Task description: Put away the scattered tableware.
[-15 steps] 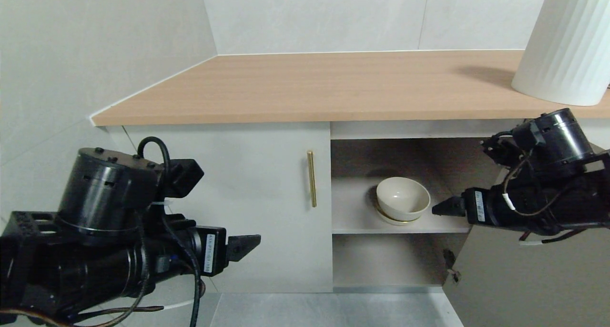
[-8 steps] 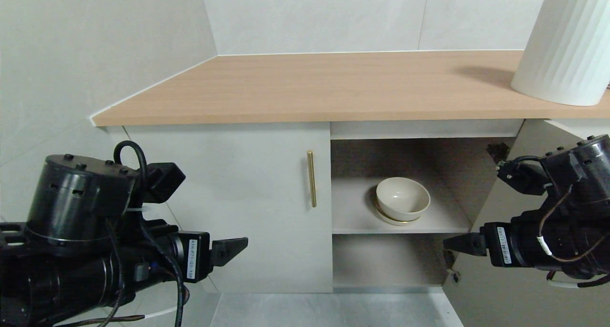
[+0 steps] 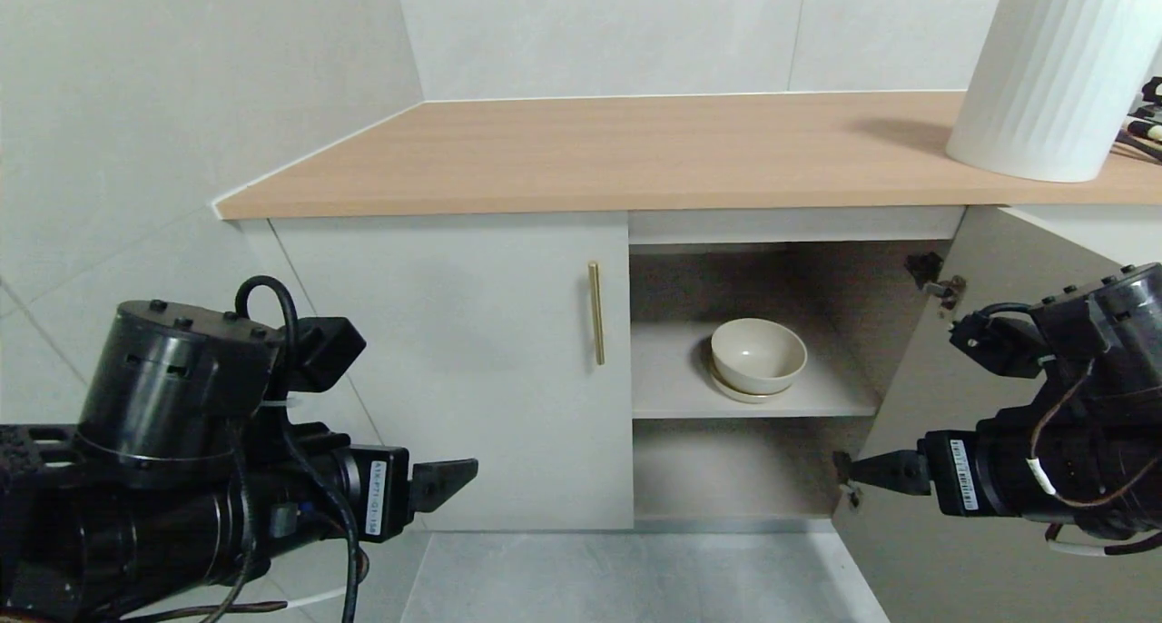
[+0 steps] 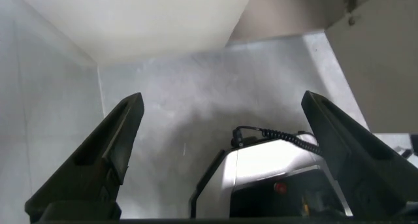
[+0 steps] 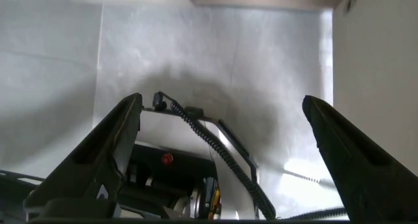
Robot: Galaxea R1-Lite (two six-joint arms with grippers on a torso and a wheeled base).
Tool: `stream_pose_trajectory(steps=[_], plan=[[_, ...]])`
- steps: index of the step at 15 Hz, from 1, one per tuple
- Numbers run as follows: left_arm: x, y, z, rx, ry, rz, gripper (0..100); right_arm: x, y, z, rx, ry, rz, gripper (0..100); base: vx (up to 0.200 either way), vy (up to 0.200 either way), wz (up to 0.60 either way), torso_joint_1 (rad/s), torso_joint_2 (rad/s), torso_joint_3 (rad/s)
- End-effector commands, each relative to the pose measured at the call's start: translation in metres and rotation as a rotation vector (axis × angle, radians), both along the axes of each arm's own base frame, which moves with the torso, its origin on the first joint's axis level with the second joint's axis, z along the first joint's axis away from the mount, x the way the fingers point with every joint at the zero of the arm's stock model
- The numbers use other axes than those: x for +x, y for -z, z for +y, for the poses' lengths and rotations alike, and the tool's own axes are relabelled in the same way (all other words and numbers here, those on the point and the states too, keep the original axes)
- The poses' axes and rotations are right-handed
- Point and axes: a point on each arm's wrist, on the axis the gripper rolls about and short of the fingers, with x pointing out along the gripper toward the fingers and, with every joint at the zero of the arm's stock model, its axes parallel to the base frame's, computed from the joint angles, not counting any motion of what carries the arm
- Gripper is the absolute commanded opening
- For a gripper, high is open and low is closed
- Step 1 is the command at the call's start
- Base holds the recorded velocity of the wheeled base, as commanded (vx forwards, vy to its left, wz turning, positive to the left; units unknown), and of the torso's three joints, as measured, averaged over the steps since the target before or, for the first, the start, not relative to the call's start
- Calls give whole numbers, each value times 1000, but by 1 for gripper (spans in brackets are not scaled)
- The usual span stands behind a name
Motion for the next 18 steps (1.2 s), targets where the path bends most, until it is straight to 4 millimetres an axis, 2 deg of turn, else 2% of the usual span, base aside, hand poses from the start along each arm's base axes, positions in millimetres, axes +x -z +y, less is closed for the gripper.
stream_pose_trajectory(steps=[1,10,17,18], plan=[[1,1,-1,1,2,3,100,1,2,1,-4,-1,7,100,-200,0,0,2,2,7],[1,2,-1,3,4,6,100,0,4,2,-8,-9,15,100,-200,0,0,3,2,2],[1,3,-2,9,4,13,100,-2,4,1,-23,-20,12,100,0,0,0,0,0,0],[2,4,-2,9,5,15,100,-8,-1,-2,-39,-35,-19,100,0,0,0,0,0,0]])
